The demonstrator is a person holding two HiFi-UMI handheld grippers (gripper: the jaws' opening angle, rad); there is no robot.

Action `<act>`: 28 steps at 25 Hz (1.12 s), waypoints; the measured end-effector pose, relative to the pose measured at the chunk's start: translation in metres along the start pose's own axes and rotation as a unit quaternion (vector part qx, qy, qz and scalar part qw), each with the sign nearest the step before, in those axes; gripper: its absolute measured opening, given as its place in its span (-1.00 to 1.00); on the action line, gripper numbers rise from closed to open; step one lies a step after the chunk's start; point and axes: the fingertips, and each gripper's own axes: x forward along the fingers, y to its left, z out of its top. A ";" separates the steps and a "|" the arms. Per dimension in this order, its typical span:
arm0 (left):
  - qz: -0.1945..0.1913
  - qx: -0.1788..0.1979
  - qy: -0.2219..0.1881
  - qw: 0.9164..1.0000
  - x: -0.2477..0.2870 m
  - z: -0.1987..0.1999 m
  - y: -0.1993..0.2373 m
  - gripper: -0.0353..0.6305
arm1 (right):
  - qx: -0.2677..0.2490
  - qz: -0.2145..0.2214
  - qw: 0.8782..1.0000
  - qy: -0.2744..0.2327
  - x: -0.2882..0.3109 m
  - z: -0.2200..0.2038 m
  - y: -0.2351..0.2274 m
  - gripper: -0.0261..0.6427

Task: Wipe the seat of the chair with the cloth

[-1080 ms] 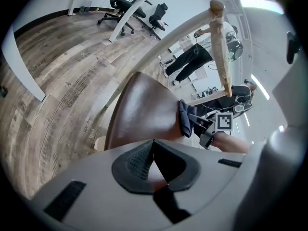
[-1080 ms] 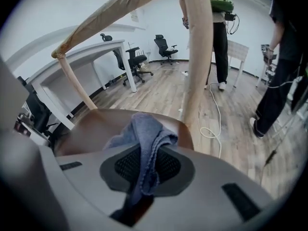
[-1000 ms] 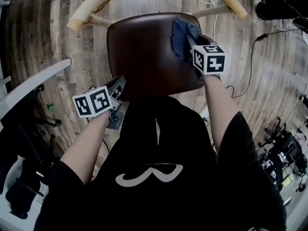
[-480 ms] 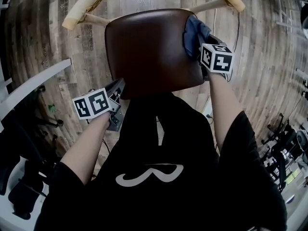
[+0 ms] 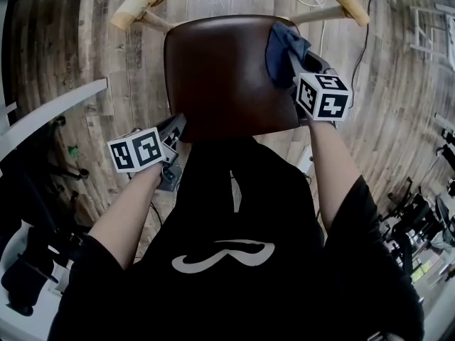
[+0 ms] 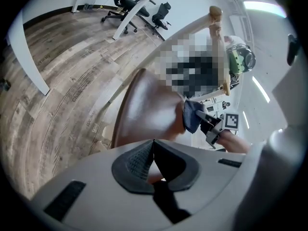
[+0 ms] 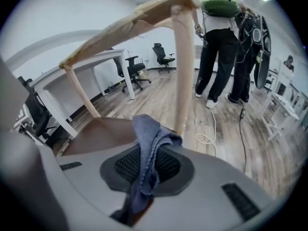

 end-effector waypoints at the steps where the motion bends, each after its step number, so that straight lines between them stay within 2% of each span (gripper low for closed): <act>1: 0.002 -0.002 -0.001 1.000 -0.001 -0.001 0.002 -0.85 | -0.007 0.012 1.000 -0.005 -0.003 0.005 0.011 -0.76; 9: 0.017 -0.031 -0.031 0.999 -0.020 -0.002 0.023 -0.85 | -0.022 0.135 0.990 -0.015 -0.009 0.031 0.127 -0.76; 16: 0.038 -0.062 -0.054 0.996 -0.041 -0.012 0.053 -0.85 | -0.045 0.259 0.965 0.022 -0.006 0.010 0.245 -0.76; 20: 0.052 -0.073 -0.065 0.994 -0.048 -0.026 0.068 -0.85 | -0.059 0.287 0.955 0.045 -0.001 -0.005 0.285 -0.76; 24: 0.058 -0.081 -0.070 0.992 -0.049 -0.039 0.078 -0.85 | -0.024 0.304 0.950 0.068 0.005 -0.016 0.302 -0.76; 28: 0.060 -0.090 -0.073 0.991 -0.053 -0.044 0.085 -0.85 | -0.020 0.309 0.948 0.079 0.016 -0.021 0.310 -0.76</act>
